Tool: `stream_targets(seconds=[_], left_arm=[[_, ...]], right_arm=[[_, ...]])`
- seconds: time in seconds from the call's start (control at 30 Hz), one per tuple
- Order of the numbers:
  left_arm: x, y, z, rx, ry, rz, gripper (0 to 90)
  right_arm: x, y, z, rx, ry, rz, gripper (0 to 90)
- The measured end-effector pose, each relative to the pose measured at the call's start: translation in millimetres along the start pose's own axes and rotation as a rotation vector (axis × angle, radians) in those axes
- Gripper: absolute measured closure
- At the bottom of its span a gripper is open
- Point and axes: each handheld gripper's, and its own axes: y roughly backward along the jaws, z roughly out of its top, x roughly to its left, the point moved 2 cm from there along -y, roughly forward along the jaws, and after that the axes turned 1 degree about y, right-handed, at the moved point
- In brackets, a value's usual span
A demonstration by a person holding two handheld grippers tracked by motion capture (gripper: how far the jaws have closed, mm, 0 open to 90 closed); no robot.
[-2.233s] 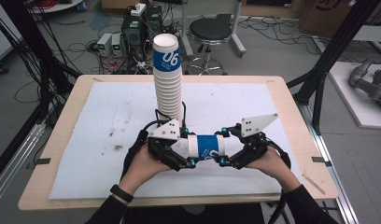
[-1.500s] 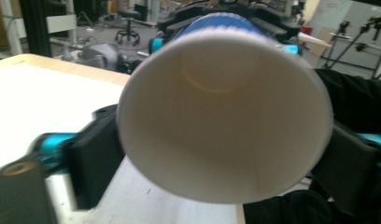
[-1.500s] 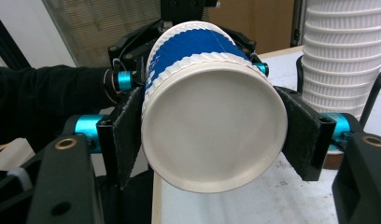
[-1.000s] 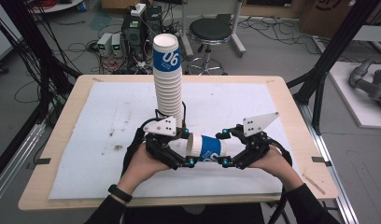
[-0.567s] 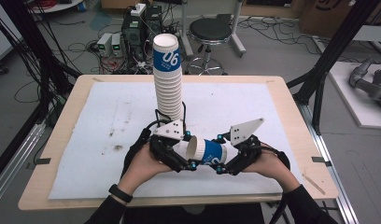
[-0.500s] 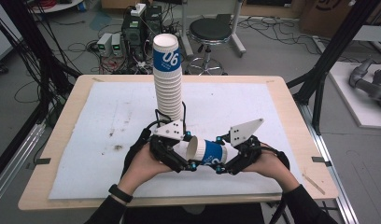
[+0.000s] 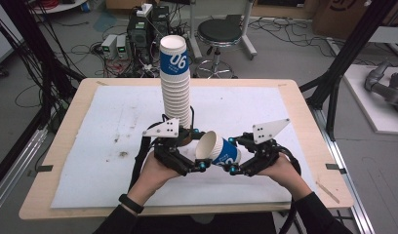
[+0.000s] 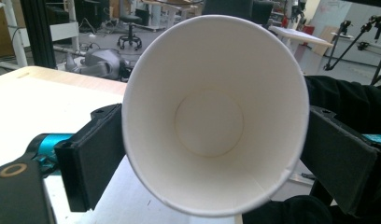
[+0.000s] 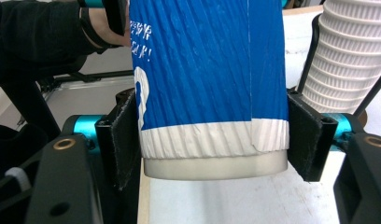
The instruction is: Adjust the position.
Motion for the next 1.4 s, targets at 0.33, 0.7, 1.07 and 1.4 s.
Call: stream_targets(seconds=[0.33, 0.7, 1.07, 1.4], left_arm=[[2.1, -2.9, -0.3, 0.002, 0.004, -0.014, 19.7], [-4.4, -5.2, 8.0, 0.167, -0.057, 0.007, 22.8], [-12.3, -10.5, 12.3, 0.161, -0.113, 0.031, 18.1], [-12.9, -11.0, 8.8, -0.084, -0.023, 0.010, 13.5]], right_arm=[[0.2, -8.0, -3.1, -0.004, -0.003, 0.005, 29.7], [6.5, -8.5, 2.3, 0.114, 0.044, -0.045, 21.1], [7.8, -28.5, -5.0, 0.130, 0.046, -0.012, 30.1], [6.8, -22.1, -5.2, -0.049, 0.000, 0.020, 30.2]])
